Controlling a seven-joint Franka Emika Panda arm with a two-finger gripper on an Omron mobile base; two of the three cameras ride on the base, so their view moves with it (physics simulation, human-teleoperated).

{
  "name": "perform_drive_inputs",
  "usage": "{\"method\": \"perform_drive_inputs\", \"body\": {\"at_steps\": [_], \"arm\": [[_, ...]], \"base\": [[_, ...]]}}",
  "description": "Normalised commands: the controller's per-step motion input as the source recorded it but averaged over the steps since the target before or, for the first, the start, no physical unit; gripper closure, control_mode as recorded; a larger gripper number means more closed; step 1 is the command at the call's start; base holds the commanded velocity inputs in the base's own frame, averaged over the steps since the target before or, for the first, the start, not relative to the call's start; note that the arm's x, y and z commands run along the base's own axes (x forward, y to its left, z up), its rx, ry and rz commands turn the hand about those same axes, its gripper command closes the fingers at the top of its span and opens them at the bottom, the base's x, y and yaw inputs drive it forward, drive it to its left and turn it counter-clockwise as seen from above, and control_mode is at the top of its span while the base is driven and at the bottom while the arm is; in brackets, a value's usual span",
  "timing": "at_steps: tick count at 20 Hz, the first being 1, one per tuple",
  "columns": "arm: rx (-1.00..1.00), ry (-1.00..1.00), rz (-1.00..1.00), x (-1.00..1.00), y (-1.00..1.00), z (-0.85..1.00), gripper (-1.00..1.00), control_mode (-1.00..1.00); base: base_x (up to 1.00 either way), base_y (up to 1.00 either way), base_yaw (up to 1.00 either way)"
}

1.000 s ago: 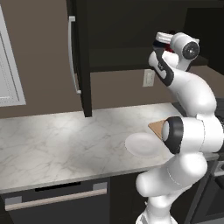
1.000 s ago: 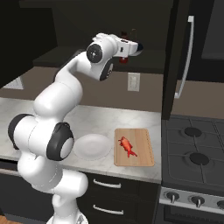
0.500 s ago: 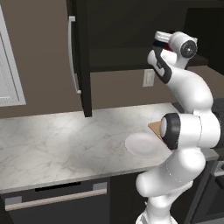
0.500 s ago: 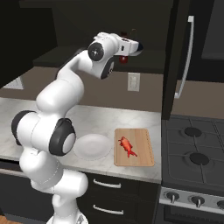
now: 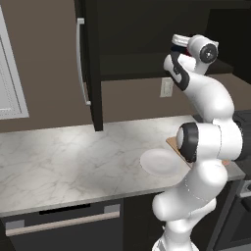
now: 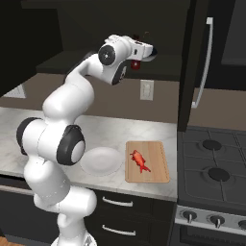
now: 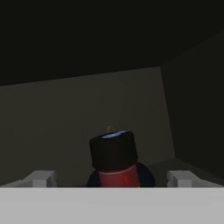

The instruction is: Pick the fish from the plate and place it on the cutting board. Then pick the condiment bottle from the cabinet and place it next to the cutting board.

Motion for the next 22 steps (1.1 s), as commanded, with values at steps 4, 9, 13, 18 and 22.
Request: {"method": "perform_drive_inputs", "body": {"at_steps": [4,9,13,18,22], "arm": [[0.00,0.00,0.00,0.14,-0.03,-0.02,-1.00,-1.00],[0.00,0.00,0.00,0.13,-0.04,-0.02,-1.00,-1.00],[0.00,0.00,0.00,0.12,-0.05,-0.01,-1.00,-1.00],[0.00,0.00,0.00,0.10,-0.04,0.00,-1.00,-1.00],[0.01,0.01,-0.01,0.07,-0.05,0.00,-1.00,-1.00]], "base": [[0.00,0.00,0.00],[0.00,0.00,0.00],[0.00,0.00,0.00],[0.00,0.00,0.00],[0.00,0.00,0.00]]}}
